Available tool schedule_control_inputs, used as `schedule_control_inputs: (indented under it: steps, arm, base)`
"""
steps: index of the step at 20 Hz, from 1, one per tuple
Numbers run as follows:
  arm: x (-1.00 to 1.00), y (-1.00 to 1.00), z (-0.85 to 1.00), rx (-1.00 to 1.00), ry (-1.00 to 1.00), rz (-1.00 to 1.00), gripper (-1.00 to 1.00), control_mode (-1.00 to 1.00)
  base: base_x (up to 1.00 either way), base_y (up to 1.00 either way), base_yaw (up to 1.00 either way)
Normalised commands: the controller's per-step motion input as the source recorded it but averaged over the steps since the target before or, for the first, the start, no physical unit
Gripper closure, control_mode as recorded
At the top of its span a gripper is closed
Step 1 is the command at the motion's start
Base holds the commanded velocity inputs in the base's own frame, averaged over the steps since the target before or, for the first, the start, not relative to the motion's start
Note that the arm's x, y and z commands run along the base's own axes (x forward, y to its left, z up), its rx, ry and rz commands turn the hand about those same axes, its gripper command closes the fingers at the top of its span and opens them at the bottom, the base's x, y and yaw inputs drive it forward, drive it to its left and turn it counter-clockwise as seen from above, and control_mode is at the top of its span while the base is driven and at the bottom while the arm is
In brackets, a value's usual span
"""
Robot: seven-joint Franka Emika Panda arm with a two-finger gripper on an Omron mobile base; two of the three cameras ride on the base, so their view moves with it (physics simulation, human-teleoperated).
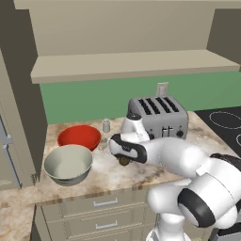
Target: Pick both bowls and place them on the counter. Then place the mushroom in one bowl and place the kiwi in the other bowl.
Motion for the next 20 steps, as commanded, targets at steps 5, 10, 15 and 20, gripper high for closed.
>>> schedule_control_inputs:
  steps: [5,10,15,20]
  arm:
    - [-0.25,-0.05,0.48,0.04,-0.05,0.0,1.0,-1.0]
    - [-0.19,0.07,0.39,0.09,-0.11,0.01,1.0,-1.0]
    - [-0.08,0.29,0.36,0.08,-0.19,0.02,1.0,-1.0]
    - [0.0,0.41,0.4,0.0,-0.17,0.0,1.0,-1.0]
  base:
    - [0.0,0.0,0.0]
    - [0.0,0.0,0.0]
    - [0.0,0.0,0.0]
    - [0.0,0.0,0.0]
